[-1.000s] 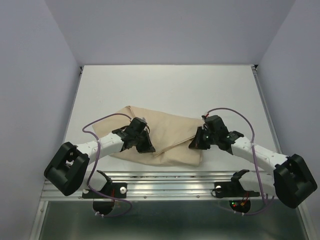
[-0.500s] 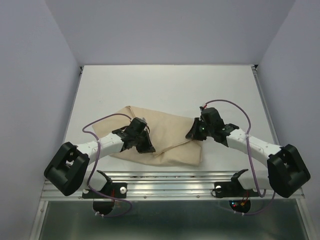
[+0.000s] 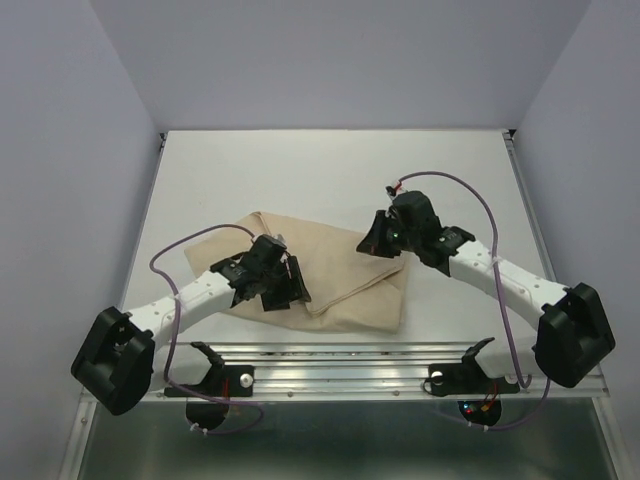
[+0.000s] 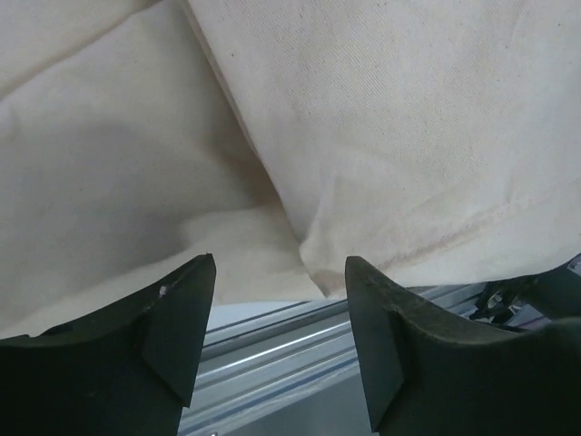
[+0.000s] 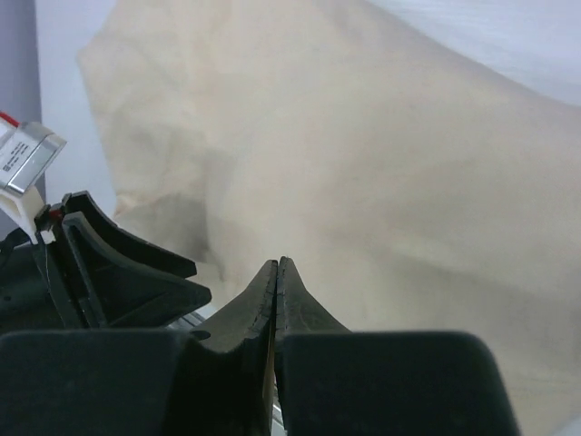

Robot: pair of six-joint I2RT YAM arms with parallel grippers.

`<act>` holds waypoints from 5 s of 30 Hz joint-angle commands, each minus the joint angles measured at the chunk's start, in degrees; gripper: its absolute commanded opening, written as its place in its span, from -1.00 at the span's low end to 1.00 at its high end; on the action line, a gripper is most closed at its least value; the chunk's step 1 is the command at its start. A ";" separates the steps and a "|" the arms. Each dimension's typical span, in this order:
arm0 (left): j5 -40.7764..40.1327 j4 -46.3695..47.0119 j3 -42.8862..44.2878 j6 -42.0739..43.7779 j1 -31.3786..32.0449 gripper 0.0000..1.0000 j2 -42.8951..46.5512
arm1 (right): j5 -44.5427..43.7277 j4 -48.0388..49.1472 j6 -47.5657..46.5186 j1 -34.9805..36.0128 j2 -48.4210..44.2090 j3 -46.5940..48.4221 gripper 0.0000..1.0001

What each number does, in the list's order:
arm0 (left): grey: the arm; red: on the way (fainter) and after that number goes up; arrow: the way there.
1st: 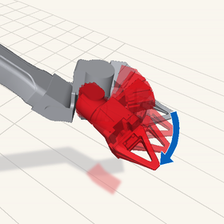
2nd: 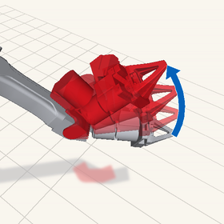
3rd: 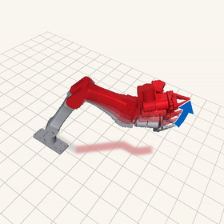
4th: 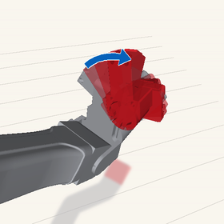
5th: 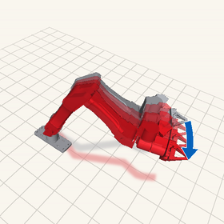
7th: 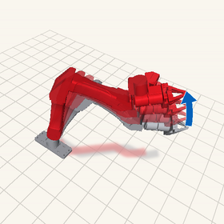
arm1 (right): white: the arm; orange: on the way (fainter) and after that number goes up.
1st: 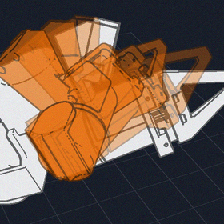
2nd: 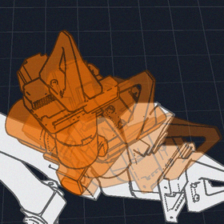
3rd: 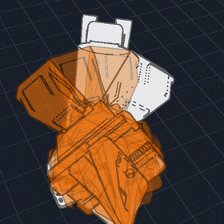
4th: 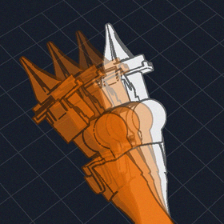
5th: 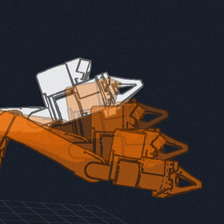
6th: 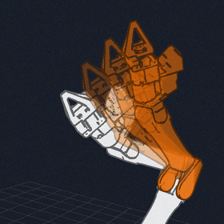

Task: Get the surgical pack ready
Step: Pack the surgical kit at the center of the board.

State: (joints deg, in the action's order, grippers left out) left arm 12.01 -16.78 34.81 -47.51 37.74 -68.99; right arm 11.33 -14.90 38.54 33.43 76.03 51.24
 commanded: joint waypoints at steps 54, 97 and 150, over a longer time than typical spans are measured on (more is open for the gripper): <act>-2.87 -2.21 10.72 9.80 -12.07 -1.00 -3.52 | -11.07 2.33 2.06 25.46 21.53 0.70 -0.97; 5.48 11.06 38.84 5.93 1.99 -1.00 -44.99 | -26.45 -13.40 -4.27 4.19 4.05 13.71 -0.94; -8.68 -1.86 67.85 9.89 -1.70 -1.00 -56.16 | -27.86 -17.80 -2.60 4.19 -1.15 12.83 -0.93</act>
State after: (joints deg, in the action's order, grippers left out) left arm 3.75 -18.68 97.95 -38.28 36.29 -125.95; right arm -15.92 -33.04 35.27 37.80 75.18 64.64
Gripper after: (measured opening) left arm 0.025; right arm 0.038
